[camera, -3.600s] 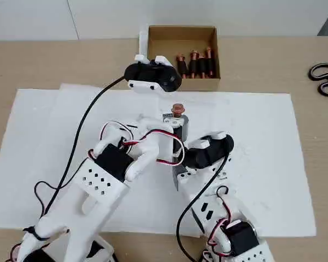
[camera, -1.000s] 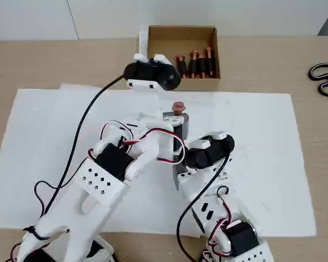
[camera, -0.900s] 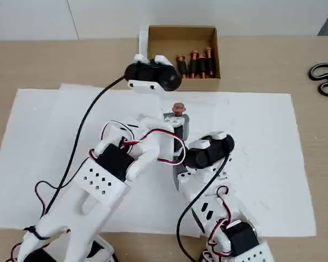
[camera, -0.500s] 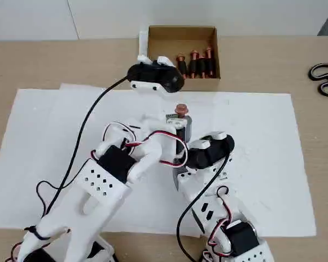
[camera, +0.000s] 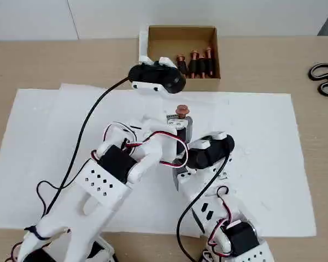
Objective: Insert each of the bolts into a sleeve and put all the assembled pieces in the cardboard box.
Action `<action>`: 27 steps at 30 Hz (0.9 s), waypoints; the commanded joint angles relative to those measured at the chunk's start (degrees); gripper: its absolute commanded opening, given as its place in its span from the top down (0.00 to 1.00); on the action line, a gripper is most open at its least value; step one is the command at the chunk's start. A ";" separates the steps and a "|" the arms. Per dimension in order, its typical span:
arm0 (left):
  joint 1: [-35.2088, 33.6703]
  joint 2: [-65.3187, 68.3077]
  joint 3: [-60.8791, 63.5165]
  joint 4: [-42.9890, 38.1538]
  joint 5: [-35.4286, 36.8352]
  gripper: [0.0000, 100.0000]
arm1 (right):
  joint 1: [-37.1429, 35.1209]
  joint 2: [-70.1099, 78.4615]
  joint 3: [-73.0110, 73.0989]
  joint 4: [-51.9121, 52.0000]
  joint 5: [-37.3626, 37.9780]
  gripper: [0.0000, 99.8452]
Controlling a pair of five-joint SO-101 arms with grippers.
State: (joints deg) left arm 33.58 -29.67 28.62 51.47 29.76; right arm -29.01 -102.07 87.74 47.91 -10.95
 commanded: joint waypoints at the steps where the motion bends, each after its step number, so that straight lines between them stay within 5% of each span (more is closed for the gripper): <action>1: 0.26 -1.85 -0.40 0.97 -0.70 0.99 | 0.22 -0.31 -0.35 -1.19 -0.53 1.00; 27: 2.90 -1.85 2.42 3.16 -5.89 0.99 | 0.40 -0.31 -0.35 -1.10 -0.53 1.00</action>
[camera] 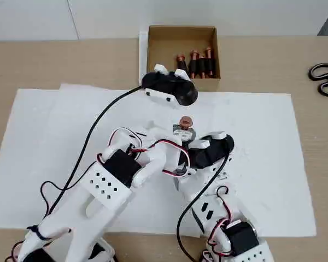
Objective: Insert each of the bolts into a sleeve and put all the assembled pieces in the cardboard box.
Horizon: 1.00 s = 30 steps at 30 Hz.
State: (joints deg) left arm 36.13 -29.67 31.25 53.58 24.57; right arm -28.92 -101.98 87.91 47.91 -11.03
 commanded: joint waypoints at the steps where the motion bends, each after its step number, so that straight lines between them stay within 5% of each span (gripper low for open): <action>1: 0.35 -1.85 -0.22 1.49 -0.70 0.99 | 0.31 -0.40 -0.53 -1.10 -0.44 1.00; 30: 0.44 -1.76 3.65 4.40 -0.35 0.94 | 0.31 -0.40 -0.53 -1.10 -0.44 1.00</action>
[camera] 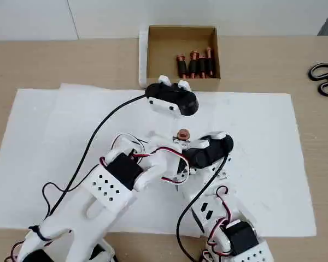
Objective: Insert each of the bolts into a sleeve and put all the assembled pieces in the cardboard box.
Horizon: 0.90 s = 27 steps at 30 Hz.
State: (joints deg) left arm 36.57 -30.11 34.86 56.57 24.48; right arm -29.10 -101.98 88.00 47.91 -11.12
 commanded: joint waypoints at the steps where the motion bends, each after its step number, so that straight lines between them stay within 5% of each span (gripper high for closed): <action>1: 0.00 -1.32 0.04 1.93 -0.26 0.93 | 0.48 -0.40 -0.62 -1.10 -0.35 1.00; 20: -0.26 -1.41 -5.23 5.01 0.00 0.91 | 0.48 -0.40 -0.53 -1.01 -0.35 1.00; 27: -3.34 -1.41 -9.36 11.16 6.51 0.75 | 0.48 -0.40 -0.53 -1.01 -0.35 1.00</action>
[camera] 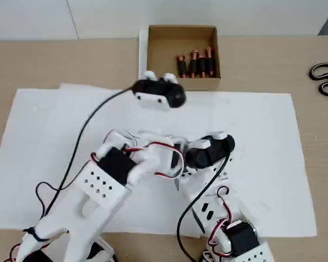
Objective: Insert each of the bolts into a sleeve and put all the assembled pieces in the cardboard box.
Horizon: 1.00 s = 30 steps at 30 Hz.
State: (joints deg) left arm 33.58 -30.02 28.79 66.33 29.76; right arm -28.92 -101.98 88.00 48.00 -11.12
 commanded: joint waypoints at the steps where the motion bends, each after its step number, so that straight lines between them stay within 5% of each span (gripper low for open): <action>1: -0.35 -1.49 -3.38 1.49 1.32 0.75 | 0.31 -0.40 -0.53 -1.10 -0.35 1.00; 16: -9.23 -4.31 -4.00 2.55 1.14 0.75 | 0.31 -0.40 -0.53 -1.10 -0.35 1.00; 24: -21.71 -8.88 -1.27 2.90 1.05 0.75 | 1.36 0.04 -0.53 -1.63 -0.35 1.00; 30: -30.68 -13.19 -1.19 10.64 1.05 0.75 | 9.10 0.22 -4.40 -4.70 4.31 1.00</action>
State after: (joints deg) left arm 5.89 -40.31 27.82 73.01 30.81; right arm -23.65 -101.80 87.91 46.07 -9.80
